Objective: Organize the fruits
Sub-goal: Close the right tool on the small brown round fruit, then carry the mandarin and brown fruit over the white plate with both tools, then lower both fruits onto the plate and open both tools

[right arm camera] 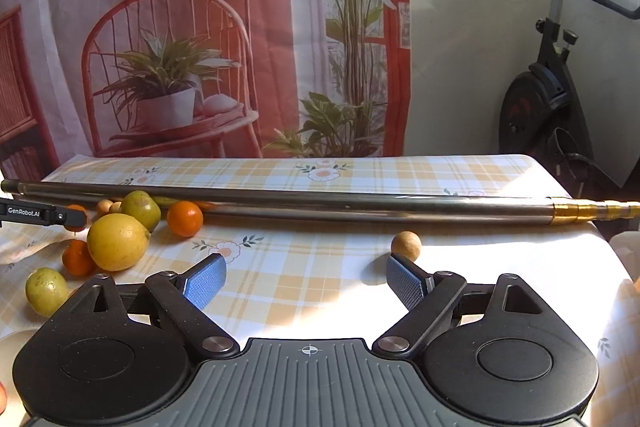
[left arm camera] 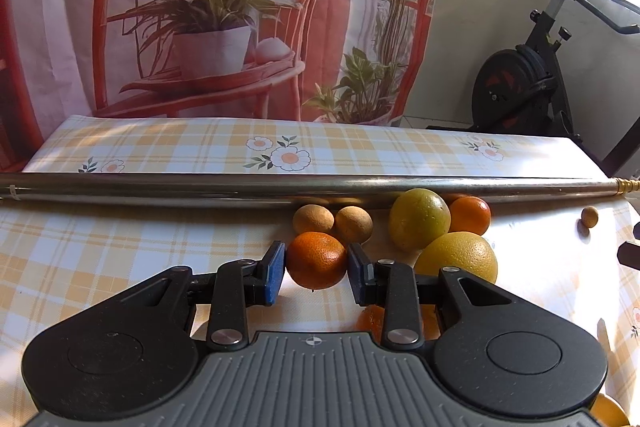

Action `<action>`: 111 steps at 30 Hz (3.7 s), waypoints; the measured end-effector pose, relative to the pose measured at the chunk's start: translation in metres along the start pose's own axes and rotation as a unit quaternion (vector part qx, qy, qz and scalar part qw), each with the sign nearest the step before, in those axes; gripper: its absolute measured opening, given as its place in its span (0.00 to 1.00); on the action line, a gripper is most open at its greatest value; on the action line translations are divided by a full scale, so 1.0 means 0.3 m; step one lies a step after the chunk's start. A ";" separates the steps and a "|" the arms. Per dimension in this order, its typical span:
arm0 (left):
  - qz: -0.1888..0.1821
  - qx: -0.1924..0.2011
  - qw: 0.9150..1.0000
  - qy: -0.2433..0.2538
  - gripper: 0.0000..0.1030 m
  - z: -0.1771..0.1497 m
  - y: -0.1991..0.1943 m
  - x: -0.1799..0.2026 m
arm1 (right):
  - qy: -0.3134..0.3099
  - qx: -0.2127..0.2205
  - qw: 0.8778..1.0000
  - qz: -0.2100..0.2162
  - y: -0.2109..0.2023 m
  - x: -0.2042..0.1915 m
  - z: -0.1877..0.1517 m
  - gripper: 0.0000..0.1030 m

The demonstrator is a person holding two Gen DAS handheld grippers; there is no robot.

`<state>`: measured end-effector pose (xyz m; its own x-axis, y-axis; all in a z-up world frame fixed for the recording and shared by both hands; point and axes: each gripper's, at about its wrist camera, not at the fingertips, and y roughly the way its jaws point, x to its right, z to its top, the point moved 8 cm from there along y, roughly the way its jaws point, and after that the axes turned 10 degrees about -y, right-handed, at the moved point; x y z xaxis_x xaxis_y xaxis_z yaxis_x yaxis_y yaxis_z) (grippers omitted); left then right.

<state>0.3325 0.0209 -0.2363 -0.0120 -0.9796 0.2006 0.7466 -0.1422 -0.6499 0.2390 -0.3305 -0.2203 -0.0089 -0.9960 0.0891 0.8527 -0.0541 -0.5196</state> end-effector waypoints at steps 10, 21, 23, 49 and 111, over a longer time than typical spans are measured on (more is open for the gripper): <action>0.001 0.041 0.999 0.014 0.34 -0.040 -0.131 0.035 | 0.026 -0.001 0.998 -0.061 0.141 0.152 -0.053 0.61; -0.022 0.060 0.998 0.006 0.34 -0.075 -0.211 0.087 | 0.051 -0.030 0.994 -0.088 0.244 0.201 -0.062 0.34; -0.024 0.060 0.998 0.009 0.34 -0.084 -0.215 0.096 | 0.050 -0.039 0.994 -0.086 0.256 0.201 -0.067 0.29; -0.049 0.041 0.998 0.023 0.34 -0.198 -0.370 0.125 | 0.130 -0.003 0.991 -0.015 -0.049 0.096 -0.105 0.21; -0.071 -0.047 0.993 0.079 0.36 -0.529 -0.508 0.168 | 0.000 -0.102 0.986 0.131 -0.461 -0.453 -0.308 0.22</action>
<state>0.1126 -0.0295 -0.2433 -0.2231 -0.9575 0.1827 0.6646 -0.2865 -0.6901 0.0741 -0.1944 -0.2390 0.1978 -0.9778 -0.0699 0.7030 0.1911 -0.6851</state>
